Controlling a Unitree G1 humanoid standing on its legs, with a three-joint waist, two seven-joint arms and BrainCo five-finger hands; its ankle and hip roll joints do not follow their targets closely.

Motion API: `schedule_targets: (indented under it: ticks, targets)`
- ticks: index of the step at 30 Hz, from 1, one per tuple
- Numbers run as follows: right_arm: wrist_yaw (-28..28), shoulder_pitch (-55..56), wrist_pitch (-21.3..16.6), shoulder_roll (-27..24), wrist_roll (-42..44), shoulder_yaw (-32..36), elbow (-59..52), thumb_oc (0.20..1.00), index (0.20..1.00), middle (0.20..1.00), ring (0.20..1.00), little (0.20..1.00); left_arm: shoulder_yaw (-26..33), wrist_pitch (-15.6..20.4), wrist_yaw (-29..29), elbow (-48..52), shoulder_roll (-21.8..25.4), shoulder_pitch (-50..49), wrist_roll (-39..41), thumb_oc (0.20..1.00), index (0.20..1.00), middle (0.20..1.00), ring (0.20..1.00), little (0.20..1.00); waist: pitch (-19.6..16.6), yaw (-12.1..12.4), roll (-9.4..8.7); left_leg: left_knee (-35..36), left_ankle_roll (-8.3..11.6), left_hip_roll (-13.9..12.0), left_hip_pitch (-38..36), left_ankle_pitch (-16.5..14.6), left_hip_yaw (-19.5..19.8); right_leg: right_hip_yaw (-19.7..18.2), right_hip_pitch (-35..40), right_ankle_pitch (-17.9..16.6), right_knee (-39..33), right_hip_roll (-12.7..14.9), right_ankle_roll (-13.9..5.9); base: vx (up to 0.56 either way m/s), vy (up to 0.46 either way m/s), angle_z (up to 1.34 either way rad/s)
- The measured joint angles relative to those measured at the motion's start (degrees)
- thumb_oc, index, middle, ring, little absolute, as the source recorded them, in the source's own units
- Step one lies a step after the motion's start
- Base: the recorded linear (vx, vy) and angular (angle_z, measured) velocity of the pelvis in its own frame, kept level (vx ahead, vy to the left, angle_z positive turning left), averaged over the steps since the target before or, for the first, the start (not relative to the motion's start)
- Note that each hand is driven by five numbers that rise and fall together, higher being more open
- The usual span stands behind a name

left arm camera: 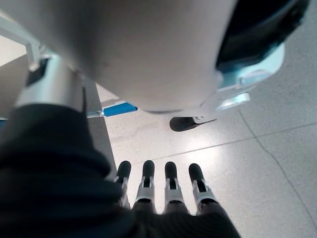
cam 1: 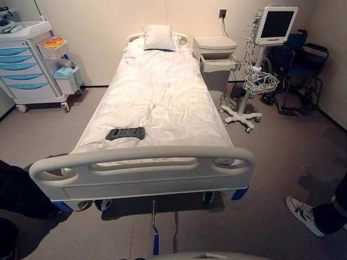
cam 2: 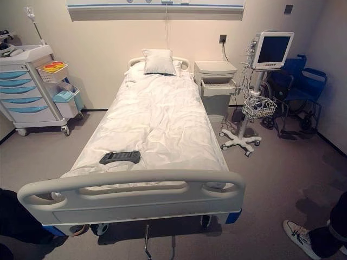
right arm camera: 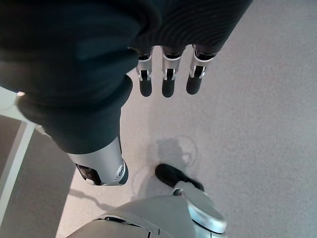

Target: Raise the hospital bed

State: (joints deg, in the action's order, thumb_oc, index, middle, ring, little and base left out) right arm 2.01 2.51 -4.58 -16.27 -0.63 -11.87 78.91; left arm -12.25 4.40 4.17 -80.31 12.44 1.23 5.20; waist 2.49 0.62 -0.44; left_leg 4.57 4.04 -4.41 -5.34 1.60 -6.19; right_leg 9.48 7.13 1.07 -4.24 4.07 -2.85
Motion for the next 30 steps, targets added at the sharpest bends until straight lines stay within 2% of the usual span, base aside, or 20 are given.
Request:
schedule_targets:
  ticks: [13, 18, 30]
  targets:
    - [-0.2, 0.0, 0.0, 0.0, 0.0, 0.0, 0.0, 1.000, 1.000, 1.000, 1.000, 1.000, 0.0, 0.0, 0.0, 0.1, 0.0, 0.0, 0.0, 1.000, 1.000, 1.000, 1.000, 1.000, -0.2, 0.0, -0.20, 0.1, 0.01, 0.0, 0.0, 0.0, 0.0, 0.0, 0.0, 0.0, 0.0, 0.0, 0.00, 0.00, 0.000, 0.00]
    - [-0.2, -0.1, 0.0, 0.2, 0.0, -0.1, -0.1, 1.000, 1.000, 1.000, 1.000, 1.000, -1.1, -0.1, -0.1, 0.1, 0.0, -0.1, 0.0, 1.000, 1.000, 1.000, 1.000, 1.000, -0.5, -1.1, -0.22, 0.2, 0.01, 0.0, 0.0, 0.0, -0.2, -0.2, -0.2, 0.0, 0.0, 0.0, 0.00, 0.00, 0.000, 0.00]
    - [-0.2, 0.5, 0.4, 0.8, -1.0, -0.2, -0.1, 1.000, 1.000, 1.000, 1.000, 1.000, -1.3, -0.1, -0.2, 0.2, 0.0, 0.0, -0.1, 1.000, 1.000, 1.000, 1.000, 1.000, -0.9, -1.3, -0.06, 0.4, 0.03, 0.0, -0.3, 0.0, -1.3, -1.2, -0.6, -0.1, 0.0, 0.0, -0.12, -0.01, 0.007, -0.04]
